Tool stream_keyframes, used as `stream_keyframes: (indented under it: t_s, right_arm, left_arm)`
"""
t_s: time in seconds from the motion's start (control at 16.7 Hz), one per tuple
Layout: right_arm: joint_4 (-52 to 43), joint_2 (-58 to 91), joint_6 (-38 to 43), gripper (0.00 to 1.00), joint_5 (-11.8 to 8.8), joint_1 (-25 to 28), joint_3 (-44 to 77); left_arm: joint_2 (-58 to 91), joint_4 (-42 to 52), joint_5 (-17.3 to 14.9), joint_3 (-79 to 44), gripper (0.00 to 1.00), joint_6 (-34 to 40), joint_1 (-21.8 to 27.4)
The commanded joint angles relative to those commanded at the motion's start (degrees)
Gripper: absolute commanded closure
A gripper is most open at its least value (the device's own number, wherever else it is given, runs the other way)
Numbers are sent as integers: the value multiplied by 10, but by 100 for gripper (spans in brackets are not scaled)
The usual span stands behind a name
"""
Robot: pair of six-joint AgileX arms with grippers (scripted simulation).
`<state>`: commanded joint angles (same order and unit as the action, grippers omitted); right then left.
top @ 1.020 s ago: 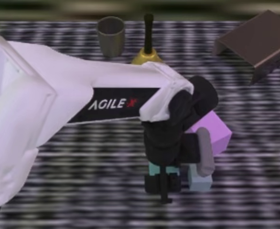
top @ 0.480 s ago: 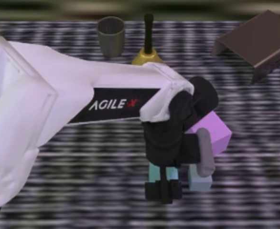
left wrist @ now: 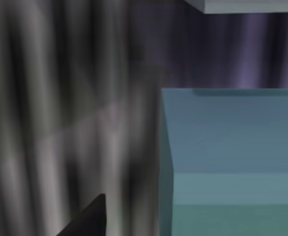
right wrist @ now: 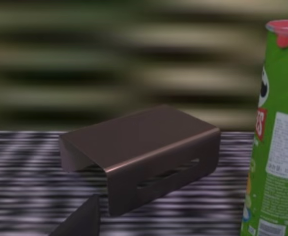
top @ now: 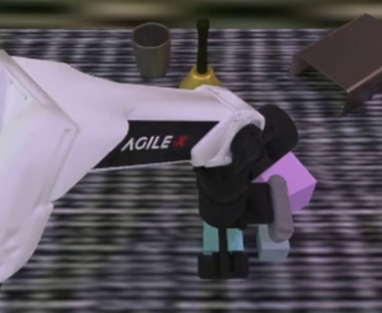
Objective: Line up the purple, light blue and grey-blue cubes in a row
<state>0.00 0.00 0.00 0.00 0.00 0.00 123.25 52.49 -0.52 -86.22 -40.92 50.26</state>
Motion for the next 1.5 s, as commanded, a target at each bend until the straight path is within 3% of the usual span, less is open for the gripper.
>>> stream_keyframes:
  t_s: [0.54,0.96,1.2,1.5]
  right_arm:
    - [0,0,0,0,0,0,0]
    - [-12,17,0,0,-1,7,17]
    - [-79,123,1,0,-2,39,120]
    - [-227,378,1,0,-1,100,330]
  left_arm:
    - [-43,134,0,-90,0,1,-10]
    - [-61,127,2,-77,0,8,-19]
    - [-169,65,7,17,0,47,-77]
    - [-427,-64,12,225,0,129,-191]
